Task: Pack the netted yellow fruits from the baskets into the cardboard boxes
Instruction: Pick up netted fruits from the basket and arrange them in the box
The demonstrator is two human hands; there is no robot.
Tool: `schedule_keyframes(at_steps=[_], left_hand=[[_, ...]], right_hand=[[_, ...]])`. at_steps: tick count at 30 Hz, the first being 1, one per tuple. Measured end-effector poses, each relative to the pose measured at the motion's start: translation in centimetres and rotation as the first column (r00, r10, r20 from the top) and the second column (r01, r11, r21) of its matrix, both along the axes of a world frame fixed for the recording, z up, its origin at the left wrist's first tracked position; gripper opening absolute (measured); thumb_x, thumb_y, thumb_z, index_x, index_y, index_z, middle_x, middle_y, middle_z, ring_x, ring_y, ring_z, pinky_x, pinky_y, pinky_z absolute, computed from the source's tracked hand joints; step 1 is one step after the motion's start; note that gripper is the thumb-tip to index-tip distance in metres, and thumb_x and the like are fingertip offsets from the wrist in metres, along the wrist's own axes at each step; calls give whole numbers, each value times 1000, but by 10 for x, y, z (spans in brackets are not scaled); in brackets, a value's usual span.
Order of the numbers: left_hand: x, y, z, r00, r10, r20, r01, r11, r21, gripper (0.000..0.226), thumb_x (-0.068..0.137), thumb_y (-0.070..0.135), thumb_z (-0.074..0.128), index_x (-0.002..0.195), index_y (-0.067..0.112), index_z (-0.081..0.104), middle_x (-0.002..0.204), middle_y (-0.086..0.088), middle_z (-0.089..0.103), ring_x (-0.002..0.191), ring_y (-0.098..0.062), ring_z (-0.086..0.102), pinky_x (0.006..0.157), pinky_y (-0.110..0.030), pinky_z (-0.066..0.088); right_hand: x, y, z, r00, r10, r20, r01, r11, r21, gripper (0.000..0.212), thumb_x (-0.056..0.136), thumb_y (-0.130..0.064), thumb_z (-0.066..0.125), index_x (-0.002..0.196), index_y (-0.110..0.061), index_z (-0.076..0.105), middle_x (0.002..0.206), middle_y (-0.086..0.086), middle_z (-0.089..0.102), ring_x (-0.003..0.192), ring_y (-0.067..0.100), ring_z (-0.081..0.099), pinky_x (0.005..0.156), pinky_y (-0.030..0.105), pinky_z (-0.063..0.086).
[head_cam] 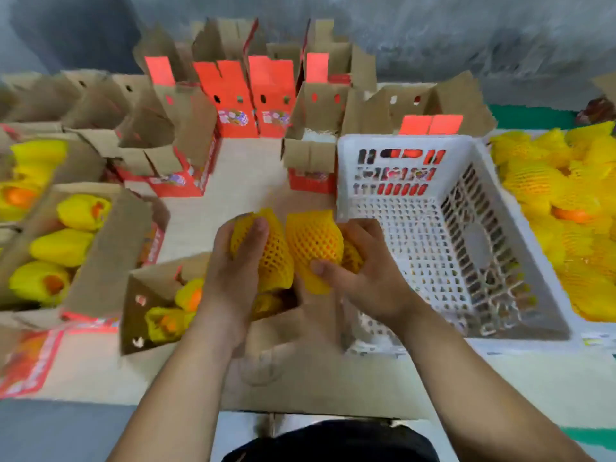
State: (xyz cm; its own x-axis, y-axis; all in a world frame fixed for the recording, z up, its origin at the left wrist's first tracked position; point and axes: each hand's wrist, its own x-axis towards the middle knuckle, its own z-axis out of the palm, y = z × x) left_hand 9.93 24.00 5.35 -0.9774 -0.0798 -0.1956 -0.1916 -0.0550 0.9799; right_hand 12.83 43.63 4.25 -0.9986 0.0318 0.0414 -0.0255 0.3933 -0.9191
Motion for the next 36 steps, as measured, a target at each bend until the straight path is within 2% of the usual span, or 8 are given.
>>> schedule_keyframes(at_steps=[3, 6, 9, 16, 20, 24, 31, 36], left_hand=[[-12, -87, -18, 994, 99, -46, -108, 952, -287, 18, 96, 60, 59, 105, 45, 63, 89, 35, 67, 81, 23, 58, 69, 1, 41], [-27, -139, -37, 991, 41, 126, 10, 924, -383, 42, 92, 65, 55, 119, 33, 59, 109, 8, 63, 102, -13, 62, 93, -27, 52], [-33, -165, -46, 939, -119, 324, 253, 875, -413, 37, 92, 54, 53, 122, 35, 45, 114, -4, 56, 95, -20, 57, 88, -35, 54], [-32, -173, -96, 856, -344, 386, 453, 139, -881, 46, 104, 52, 39, 140, 25, 31, 144, -12, 43, 135, -36, 41, 112, -51, 38], [-33, -169, -104, 897, -342, 279, 320, 68, -945, 54, 102, 54, 45, 146, 26, 31, 142, -13, 34, 134, -36, 34, 114, -48, 32], [-33, -172, -97, 793, -609, -11, 163, 230, -959, 38, 98, 36, 61, 134, 35, 51, 129, 4, 52, 119, -25, 50, 101, -41, 42], [-40, -180, -99, 766, -641, 57, 236, 197, -952, 38, 94, 50, 61, 130, 43, 51, 127, 12, 50, 118, -23, 47, 101, -38, 36], [-37, -173, -99, 797, -597, 93, 234, 162, -959, 40, 86, 45, 68, 122, 43, 52, 125, 10, 49, 115, -25, 44, 99, -41, 29]], right_hand=[[-21, -82, -14, 998, 31, 51, -35, 997, 70, 53, 59, -69, 68, 107, -46, 63, 117, -15, 41, 113, -14, 45, 92, -1, 33], [-35, -133, -25, 996, -3, 90, -21, 966, 259, 68, 61, -69, 70, 118, -32, 69, 117, -11, 43, 118, 8, 53, 102, 23, 44], [-37, -151, -35, 992, -31, 119, -26, 893, 449, 78, 63, -75, 68, 126, -27, 67, 119, -10, 40, 128, 20, 47, 106, 29, 41], [-47, -209, -59, 865, -114, 488, -380, 485, 788, 82, 68, -80, 59, 134, -32, 54, 134, -2, 21, 130, 32, 21, 74, 44, 46], [-60, -207, -60, 832, -108, 545, -429, 497, 754, 89, 68, -83, 66, 142, -38, 46, 146, -2, 19, 136, 33, 20, 86, 49, 50], [-56, -180, -56, 833, -15, 553, -405, 664, 628, 74, 76, -50, 78, 141, -43, 44, 130, -5, 25, 134, 33, 24, 106, 48, 43], [-33, -173, -62, 972, -4, 234, -108, 880, 463, 72, 78, -49, 83, 141, -37, 51, 131, -5, 30, 130, 24, 30, 111, 34, 30], [-34, -180, -60, 892, 51, 450, -347, 714, 608, 72, 90, -77, 34, 155, -49, 24, 166, -12, 11, 151, 18, 4, 121, 42, 8]])
